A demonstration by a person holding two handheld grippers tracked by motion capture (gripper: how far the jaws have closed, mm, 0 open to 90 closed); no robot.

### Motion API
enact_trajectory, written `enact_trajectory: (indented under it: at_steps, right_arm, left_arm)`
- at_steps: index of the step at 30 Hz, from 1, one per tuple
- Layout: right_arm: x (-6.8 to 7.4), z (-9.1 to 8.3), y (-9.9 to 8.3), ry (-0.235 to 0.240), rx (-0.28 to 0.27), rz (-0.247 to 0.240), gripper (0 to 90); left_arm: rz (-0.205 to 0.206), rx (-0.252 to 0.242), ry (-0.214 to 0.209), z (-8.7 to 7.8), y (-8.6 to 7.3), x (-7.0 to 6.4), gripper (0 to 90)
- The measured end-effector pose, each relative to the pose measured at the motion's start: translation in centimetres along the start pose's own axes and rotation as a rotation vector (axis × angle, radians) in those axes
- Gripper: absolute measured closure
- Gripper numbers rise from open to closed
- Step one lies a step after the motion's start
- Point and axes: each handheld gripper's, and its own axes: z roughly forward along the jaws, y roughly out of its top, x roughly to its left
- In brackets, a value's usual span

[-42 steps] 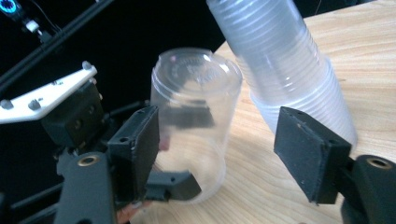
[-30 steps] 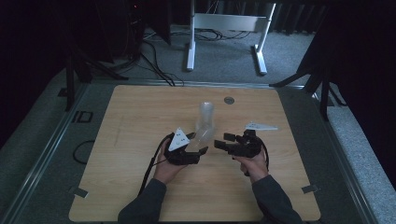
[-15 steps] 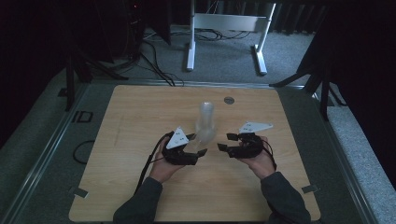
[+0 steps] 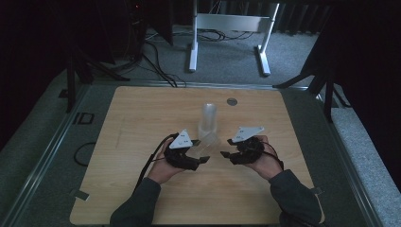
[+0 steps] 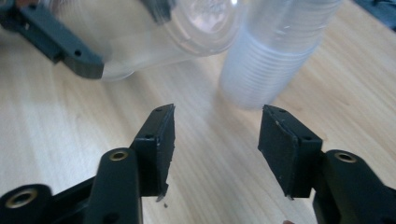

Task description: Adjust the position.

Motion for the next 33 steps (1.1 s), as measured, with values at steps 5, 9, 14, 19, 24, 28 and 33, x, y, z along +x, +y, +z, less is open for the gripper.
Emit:
enact_trajectory:
  at_steps: [5,9,14,19,24,28,33]
  right_arm:
    - [-0.1,-0.1,0.2,0.037,0.045,-0.048,47.2]
    - [-0.2,-0.3,0.4,0.054,0.081,-0.075,46.2]
    - [-0.3,-0.3,0.7,0.062,0.140,-0.129,45.9]
    - [-0.1,-0.2,1.2,0.073,0.196,-0.178,46.1]
    - [0.3,-0.2,1.7,0.089,0.259,-0.238,46.5]
    - [0.5,-0.1,2.2,0.105,0.323,-0.294,47.6]
    - [0.6,-0.1,2.5,0.121,0.352,-0.319,48.6]
  left_arm:
    - [0.009,0.026,-0.011,-0.2,0.0,0.4,29.2]
    - [0.016,0.052,-0.027,-0.4,0.0,0.7,29.5]
    - [0.030,0.081,-0.042,-0.4,0.0,0.8,29.7]
    - [0.043,0.103,-0.053,-0.3,0.1,0.8,29.7]
    - [0.056,0.132,-0.059,-0.2,-0.1,0.9,29.7]
    - [0.080,0.164,-0.064,-0.1,0.1,0.8,29.7]
    - [0.099,0.188,-0.077,0.0,0.3,0.7,29.8]
